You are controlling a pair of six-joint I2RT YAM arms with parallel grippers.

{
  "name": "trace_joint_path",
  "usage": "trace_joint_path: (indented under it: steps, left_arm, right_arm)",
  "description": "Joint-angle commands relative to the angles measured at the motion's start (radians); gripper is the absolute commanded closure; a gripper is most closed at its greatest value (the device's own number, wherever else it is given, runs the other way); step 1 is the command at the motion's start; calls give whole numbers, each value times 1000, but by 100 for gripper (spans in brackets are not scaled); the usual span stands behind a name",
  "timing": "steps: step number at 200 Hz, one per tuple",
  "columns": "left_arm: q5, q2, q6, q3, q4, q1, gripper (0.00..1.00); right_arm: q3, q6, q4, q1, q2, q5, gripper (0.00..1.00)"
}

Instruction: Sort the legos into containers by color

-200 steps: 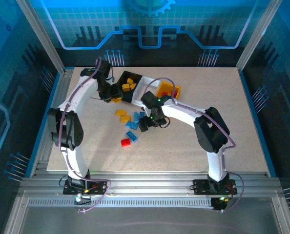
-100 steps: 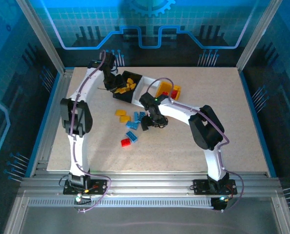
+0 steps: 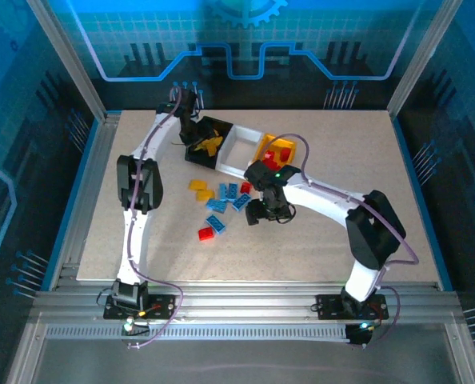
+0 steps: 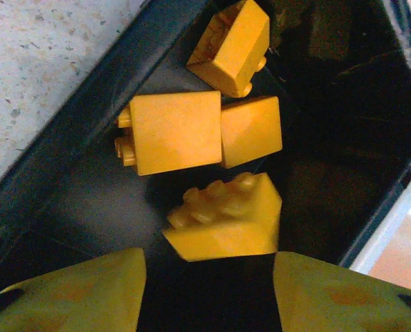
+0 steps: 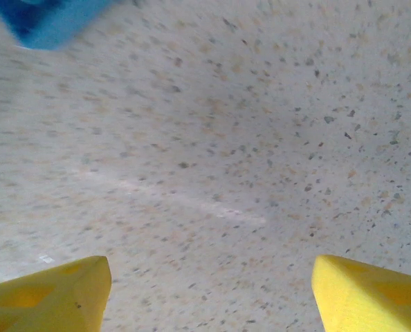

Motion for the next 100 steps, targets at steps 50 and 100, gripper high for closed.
trace_joint_path:
  steps: [50,100]
  left_arm:
    - [37,-225,-6,-190,36,10,35]
    - [21,-578,37,-584,87,11,31]
  right_arm:
    - [232,225,38,-33,216,-17,20]
    - [393,271,13,-59,390,5,19]
